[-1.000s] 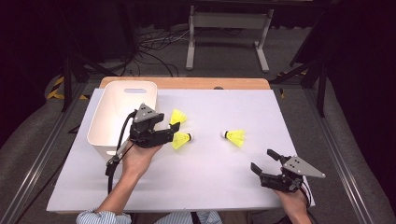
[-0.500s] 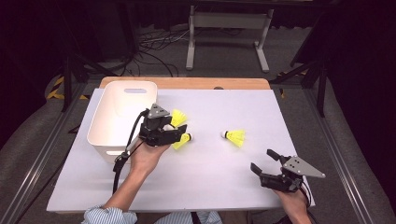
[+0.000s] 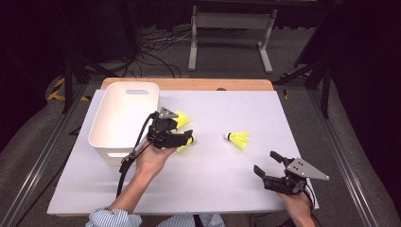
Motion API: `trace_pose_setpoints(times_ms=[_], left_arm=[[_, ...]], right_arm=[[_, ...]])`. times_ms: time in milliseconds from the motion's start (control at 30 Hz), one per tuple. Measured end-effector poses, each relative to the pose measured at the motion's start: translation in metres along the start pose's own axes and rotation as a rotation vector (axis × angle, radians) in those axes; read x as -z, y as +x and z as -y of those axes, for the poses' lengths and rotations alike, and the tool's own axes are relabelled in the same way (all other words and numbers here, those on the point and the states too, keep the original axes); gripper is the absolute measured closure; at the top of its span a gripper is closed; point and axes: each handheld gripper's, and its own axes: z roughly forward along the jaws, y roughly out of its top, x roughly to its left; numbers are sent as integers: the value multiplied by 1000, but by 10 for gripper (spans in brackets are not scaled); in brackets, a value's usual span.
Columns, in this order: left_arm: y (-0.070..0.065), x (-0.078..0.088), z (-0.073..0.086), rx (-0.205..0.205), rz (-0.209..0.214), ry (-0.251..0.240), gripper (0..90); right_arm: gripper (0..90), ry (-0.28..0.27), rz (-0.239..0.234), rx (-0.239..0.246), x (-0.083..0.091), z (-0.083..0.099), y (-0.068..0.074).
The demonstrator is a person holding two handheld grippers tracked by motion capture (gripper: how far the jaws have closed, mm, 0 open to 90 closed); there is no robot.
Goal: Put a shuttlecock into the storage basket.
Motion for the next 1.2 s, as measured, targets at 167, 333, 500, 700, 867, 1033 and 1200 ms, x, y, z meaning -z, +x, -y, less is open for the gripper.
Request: trace_pose_setpoints(times_ms=[167,333,500,700,867,1033,1200], left_arm=[[0,-5,-1,0,0,31,370],[-1,-7,-1,-9,-18,56,370],[-4,-10,-1,-6,-25,74,370],[-8,-15,-1,6,-40,104,376],[-11,-21,-1,25,-53,143,385],[-11,-25,0,38,-68,170,390],[-11,-31,5,63,-82,199,393]], right_arm=[[170,0,-1,0,0,0,0],[170,1,-3,2,0,0,0],[170,2,-2,3,0,0,0],[170,2,-3,3,0,0,1],[170,2,-3,3,0,0,1],[170,2,-4,4,0,0,1],[170,2,-5,4,0,0,1]])
